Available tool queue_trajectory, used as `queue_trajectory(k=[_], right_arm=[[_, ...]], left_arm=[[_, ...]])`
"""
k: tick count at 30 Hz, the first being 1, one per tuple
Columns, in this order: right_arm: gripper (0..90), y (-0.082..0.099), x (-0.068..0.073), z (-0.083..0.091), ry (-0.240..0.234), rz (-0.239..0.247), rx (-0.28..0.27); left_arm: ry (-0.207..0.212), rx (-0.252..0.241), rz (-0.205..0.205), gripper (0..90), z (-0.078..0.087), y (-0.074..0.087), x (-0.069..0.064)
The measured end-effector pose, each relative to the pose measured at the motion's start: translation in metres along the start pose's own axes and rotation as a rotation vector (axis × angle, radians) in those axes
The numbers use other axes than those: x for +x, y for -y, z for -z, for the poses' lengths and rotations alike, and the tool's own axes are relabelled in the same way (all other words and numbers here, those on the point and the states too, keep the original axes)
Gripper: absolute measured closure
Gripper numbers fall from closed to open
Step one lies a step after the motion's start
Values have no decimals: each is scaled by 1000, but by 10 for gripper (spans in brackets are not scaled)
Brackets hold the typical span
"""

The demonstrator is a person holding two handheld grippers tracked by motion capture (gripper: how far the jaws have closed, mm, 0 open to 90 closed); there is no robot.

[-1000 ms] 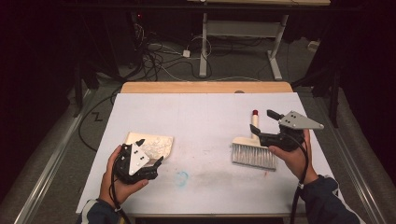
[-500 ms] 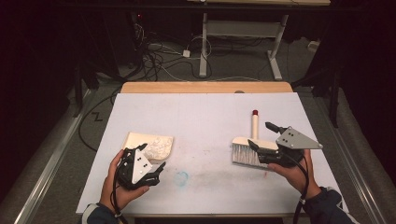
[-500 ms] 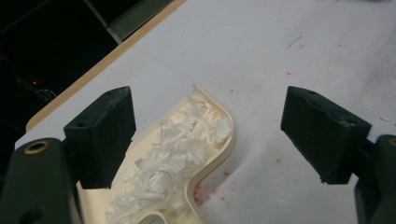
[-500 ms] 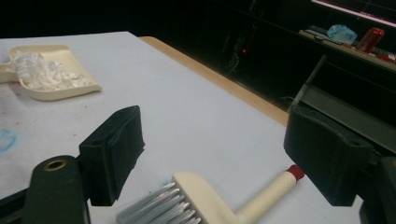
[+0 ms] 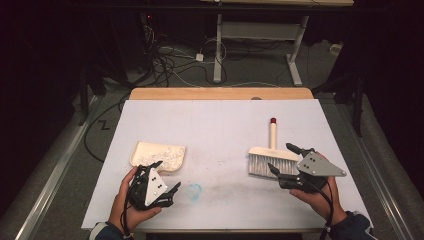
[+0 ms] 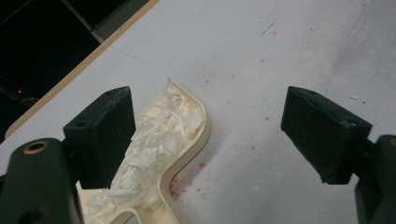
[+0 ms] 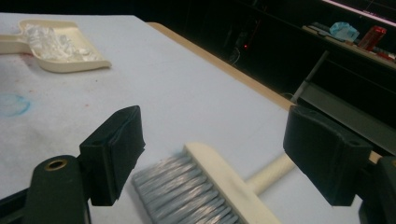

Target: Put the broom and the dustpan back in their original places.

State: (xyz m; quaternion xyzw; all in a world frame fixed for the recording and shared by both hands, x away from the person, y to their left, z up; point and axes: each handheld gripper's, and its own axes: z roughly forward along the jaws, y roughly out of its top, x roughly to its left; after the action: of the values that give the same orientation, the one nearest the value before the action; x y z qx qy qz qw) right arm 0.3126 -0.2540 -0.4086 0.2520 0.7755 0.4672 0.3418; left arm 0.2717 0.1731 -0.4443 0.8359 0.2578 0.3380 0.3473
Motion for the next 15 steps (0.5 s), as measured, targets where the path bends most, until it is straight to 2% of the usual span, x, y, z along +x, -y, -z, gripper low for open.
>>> queue_trajectory(k=[4,10,12,15], right_arm=[[202,10,2,1,-11,-11,13],[171,26,7,3,-13,-14,40],[167,32,9,4,-17,-30,47],[167,38,13,6,-26,-16,70]], left_arm=[[8,-8,2,168,-2,3,-1],[22,7,3,168,-8,12,-2],[29,9,6,168,-8,15,-3],[43,9,20,168,-8,20,-4]])
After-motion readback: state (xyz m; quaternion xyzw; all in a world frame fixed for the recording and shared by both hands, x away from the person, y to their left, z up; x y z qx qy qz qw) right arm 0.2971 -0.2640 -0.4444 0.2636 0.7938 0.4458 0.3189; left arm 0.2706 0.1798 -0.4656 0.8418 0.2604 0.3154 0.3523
